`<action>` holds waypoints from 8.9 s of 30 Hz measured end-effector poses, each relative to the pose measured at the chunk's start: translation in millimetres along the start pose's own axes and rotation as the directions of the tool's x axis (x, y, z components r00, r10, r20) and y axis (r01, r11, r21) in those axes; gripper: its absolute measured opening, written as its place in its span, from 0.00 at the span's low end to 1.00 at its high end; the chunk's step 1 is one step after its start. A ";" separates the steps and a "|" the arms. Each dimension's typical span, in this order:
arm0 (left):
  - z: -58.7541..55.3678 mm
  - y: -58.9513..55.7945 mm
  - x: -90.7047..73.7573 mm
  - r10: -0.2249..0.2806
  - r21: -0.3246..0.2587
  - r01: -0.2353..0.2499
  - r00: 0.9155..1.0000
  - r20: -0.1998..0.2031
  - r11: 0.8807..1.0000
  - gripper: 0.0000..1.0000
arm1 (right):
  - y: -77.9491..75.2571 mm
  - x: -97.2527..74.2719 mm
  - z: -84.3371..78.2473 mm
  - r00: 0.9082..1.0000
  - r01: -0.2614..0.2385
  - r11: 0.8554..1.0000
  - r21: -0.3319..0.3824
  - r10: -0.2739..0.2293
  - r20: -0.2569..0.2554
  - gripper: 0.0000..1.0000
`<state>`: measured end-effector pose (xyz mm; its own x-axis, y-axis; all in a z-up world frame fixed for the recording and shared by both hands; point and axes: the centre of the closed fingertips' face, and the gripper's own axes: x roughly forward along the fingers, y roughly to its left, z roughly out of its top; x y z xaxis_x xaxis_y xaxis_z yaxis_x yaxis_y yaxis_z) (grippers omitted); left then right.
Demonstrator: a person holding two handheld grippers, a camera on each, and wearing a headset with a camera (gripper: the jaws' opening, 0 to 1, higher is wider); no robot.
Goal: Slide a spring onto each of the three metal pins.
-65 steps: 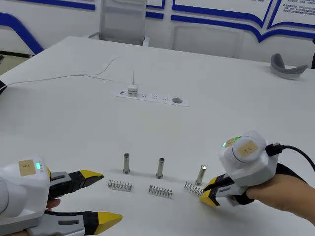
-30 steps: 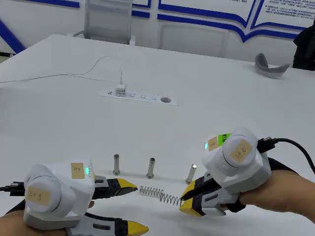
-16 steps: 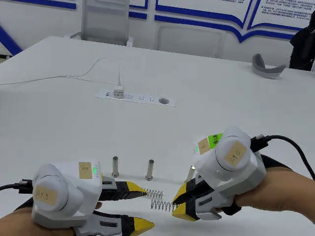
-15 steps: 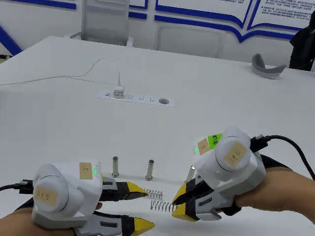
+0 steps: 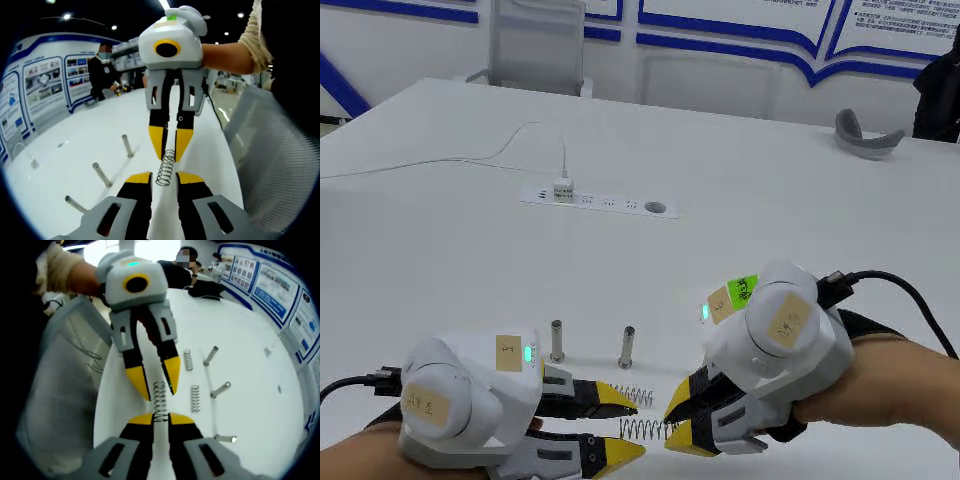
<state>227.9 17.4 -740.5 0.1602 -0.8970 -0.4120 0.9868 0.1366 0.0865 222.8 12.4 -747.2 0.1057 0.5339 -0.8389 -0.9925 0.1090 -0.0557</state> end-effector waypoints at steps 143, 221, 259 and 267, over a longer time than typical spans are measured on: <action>-31.8 45.5 -75.6 0.294 -0.223 -0.282 0.956 0.020 0.933 0.44 | -104.2 -72.9 -21.8 0.954 0.295 0.932 0.212 -0.301 -0.002 0.12; -40.9 44.5 -75.7 0.297 -0.247 -0.287 0.955 0.001 0.925 0.41 | -116.3 -9.8 -69.4 0.965 0.261 0.927 0.269 -0.243 -0.100 0.12; -35.8 43.1 -72.4 0.289 -0.230 -0.281 0.957 0.003 0.932 0.41 | -79.4 10.6 -18.7 0.985 0.173 0.972 0.162 -0.171 -0.025 0.17; -35.7 43.2 -73.9 0.294 -0.231 -0.287 0.956 -0.002 0.930 0.41 | -71.2 29.5 -18.4 0.992 0.129 0.979 0.157 -0.126 -0.031 0.16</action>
<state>259.5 104.7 -738.8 0.4435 -0.8162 -0.3703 0.8766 0.4811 -0.0106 295.4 4.9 -778.0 0.2277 0.4895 -0.8417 -0.9483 0.3077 -0.0776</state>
